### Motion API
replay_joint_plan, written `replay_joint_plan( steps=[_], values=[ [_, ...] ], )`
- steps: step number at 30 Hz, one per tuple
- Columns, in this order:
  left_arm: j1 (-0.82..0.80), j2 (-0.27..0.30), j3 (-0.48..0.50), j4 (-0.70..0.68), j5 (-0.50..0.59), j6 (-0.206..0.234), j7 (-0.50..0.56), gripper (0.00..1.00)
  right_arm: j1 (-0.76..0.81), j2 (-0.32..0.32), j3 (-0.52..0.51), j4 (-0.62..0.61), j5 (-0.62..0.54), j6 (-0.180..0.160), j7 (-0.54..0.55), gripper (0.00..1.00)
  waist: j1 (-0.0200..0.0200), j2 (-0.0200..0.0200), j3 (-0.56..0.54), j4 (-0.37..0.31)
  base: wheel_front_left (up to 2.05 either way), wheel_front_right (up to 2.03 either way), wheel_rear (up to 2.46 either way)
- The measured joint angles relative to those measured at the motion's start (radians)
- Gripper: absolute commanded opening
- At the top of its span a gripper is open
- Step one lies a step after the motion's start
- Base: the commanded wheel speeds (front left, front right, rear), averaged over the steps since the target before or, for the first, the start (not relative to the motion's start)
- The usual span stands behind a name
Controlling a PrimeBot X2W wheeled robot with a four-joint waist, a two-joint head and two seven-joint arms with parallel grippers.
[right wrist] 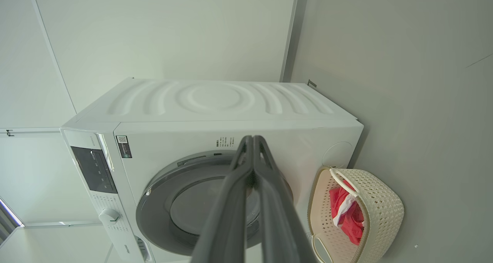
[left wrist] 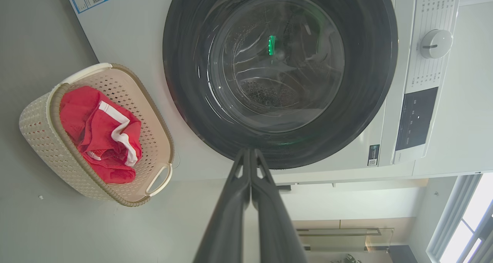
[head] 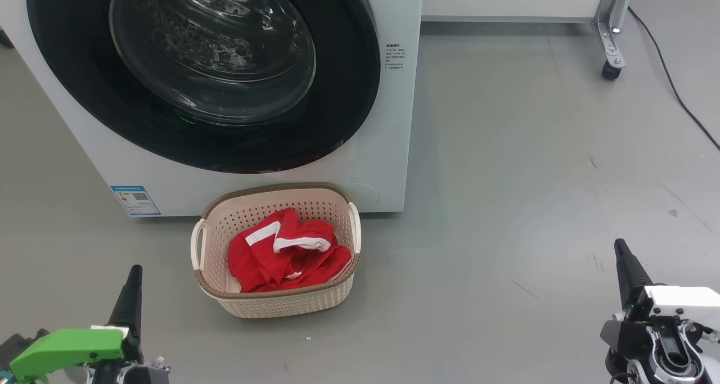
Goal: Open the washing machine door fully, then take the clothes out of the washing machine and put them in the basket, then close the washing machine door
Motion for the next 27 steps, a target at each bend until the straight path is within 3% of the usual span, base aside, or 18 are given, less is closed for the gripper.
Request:
replay_joint_plan(
  steps=[27],
  values=[
    [0.0,-0.002,0.005,-0.001,0.0,0.0,0.002,0.0,0.0,0.003,-0.003,0.0,-0.002,0.0,0.003,0.0,0.0,0.0,0.0,0.0,0.0,0.0,0.0]
  ],
)
